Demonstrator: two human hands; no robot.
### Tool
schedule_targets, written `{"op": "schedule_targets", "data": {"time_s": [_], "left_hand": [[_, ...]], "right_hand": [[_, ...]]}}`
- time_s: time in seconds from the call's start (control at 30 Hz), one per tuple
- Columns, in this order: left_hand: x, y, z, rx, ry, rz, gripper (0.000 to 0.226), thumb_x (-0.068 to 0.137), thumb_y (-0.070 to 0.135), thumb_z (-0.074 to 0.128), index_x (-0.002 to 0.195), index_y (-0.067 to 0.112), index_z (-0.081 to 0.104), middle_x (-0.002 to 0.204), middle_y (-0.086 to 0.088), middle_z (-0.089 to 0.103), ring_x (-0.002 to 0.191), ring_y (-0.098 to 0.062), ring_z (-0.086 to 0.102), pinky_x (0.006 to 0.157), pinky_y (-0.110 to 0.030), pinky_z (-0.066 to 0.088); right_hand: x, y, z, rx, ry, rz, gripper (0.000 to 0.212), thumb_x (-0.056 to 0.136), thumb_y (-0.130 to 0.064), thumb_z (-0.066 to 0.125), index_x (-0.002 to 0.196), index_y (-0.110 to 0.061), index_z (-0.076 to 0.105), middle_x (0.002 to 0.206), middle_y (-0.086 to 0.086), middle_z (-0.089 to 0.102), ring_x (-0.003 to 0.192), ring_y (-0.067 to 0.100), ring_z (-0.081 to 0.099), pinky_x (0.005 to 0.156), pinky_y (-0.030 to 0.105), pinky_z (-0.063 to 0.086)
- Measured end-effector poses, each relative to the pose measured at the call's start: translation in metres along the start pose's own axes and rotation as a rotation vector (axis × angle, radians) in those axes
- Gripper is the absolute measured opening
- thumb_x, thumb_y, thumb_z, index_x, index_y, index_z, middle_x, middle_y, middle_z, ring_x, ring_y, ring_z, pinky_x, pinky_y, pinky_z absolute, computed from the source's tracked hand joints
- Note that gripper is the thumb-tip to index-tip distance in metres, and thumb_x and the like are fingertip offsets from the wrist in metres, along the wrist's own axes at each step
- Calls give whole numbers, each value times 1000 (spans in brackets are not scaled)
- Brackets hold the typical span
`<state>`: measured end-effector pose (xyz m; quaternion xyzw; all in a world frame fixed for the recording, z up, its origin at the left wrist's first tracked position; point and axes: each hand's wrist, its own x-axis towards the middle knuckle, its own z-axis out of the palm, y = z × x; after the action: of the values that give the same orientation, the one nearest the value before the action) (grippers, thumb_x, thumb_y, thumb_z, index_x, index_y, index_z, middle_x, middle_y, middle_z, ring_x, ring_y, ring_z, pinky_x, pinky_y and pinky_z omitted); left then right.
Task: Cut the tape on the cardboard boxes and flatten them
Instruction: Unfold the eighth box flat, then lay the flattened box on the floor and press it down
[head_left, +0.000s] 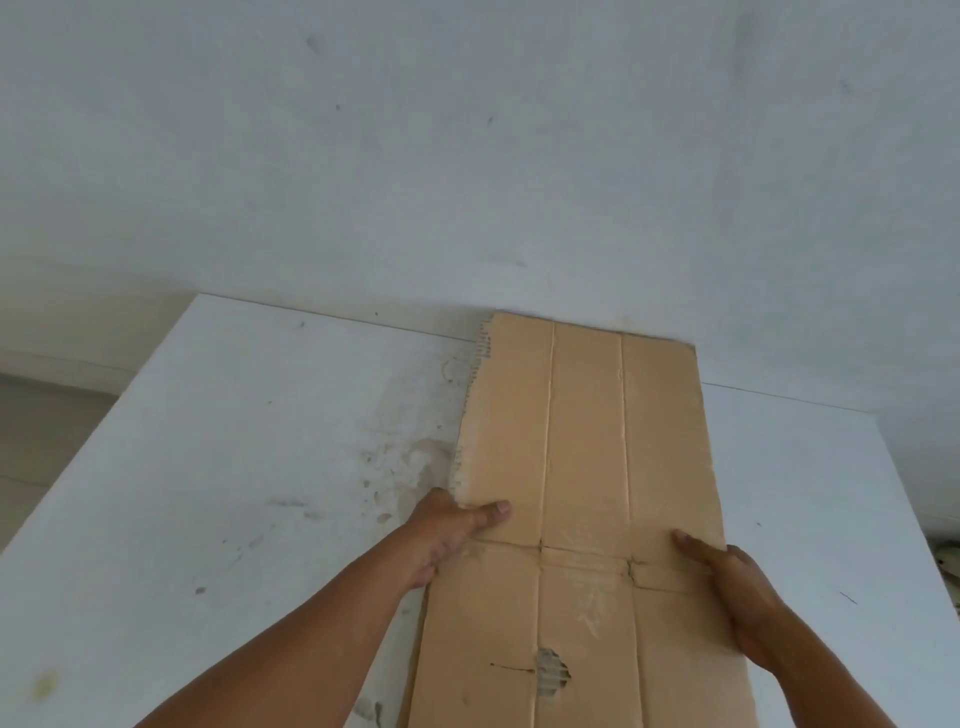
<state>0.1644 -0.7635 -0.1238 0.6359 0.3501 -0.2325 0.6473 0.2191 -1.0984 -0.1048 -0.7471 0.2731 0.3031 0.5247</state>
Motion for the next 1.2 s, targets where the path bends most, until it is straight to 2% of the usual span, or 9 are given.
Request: {"op": "schedule_targets", "data": {"time_s": [0.1, 0.2, 0.33, 0.5, 0.6, 0.83, 1.0, 1.13, 1.2], "left_hand": [[-11, -5, -6, -38, -2, 46, 74, 69, 52, 87, 126, 17, 56, 114, 5, 65, 108, -14, 59, 93, -29, 49], [-26, -8, -24, -58, 14, 83, 72, 67, 55, 88, 121, 18, 58, 110, 6, 68, 100, -8, 62, 79, -23, 51], [-46, -11, -64, -99, 24, 101, 89, 50, 67, 91, 118, 17, 64, 108, 1, 74, 99, -15, 70, 83, -33, 60], [-90, -14, -143, -188, 14, 130, 81, 53, 59, 95, 117, 15, 70, 104, -2, 77, 97, -19, 74, 84, -41, 62], [-116, -26, -207, -214, 39, 161, 71, 60, 52, 93, 116, 15, 72, 102, -2, 78, 97, -19, 74, 87, -43, 61], [-175, -87, -395, -292, 212, 172, 81, 53, 58, 95, 117, 16, 69, 103, -7, 77, 94, -27, 75, 82, -48, 61], [-210, -128, -528, -332, 311, 134, 44, 83, 34, 81, 117, 9, 70, 93, -11, 78, 86, -32, 75, 80, -49, 61], [-235, -153, -612, -347, 362, 109, 39, 82, 29, 82, 113, 10, 69, 93, -12, 78, 86, -33, 75, 82, -51, 60], [-239, -158, -648, -355, 364, 110, 43, 79, 29, 85, 113, 8, 69, 95, -13, 78, 88, -34, 75, 81, -51, 60]], "right_hand": [[-15, -6, 9, -10, 67, -77, 71, 70, -61, 79, 116, -9, 65, 106, 9, 74, 97, 33, 70, 91, 53, 55], [-40, -23, 24, -33, 71, -123, 59, 81, -55, 72, 112, -5, 68, 102, 10, 74, 95, 33, 69, 92, 52, 54], [-75, -45, 51, -53, 45, -174, 61, 82, -56, 70, 114, -4, 66, 104, 11, 73, 95, 34, 69, 92, 51, 53], [-118, -72, 118, -111, -31, -242, 55, 87, -54, 66, 110, -4, 65, 103, 14, 71, 93, 35, 68, 86, 49, 55], [-140, -78, 176, -131, -86, -259, 61, 84, -57, 67, 113, -4, 66, 105, 13, 72, 95, 36, 69, 90, 53, 54], [-195, -70, 368, -174, -191, -286, 63, 80, -59, 70, 114, -6, 67, 106, 10, 73, 96, 32, 69, 93, 52, 54], [-236, -52, 510, -152, -231, -289, 60, 80, -54, 74, 114, -5, 68, 104, 10, 73, 95, 30, 69, 93, 47, 54], [-268, -46, 599, -124, -312, -259, 49, 84, -50, 71, 111, -10, 64, 100, 4, 68, 91, 22, 64, 85, 38, 50], [-273, -46, 636, -122, -320, -250, 57, 83, -52, 72, 116, -7, 64, 104, 5, 69, 95, 25, 64, 86, 40, 51]]}}
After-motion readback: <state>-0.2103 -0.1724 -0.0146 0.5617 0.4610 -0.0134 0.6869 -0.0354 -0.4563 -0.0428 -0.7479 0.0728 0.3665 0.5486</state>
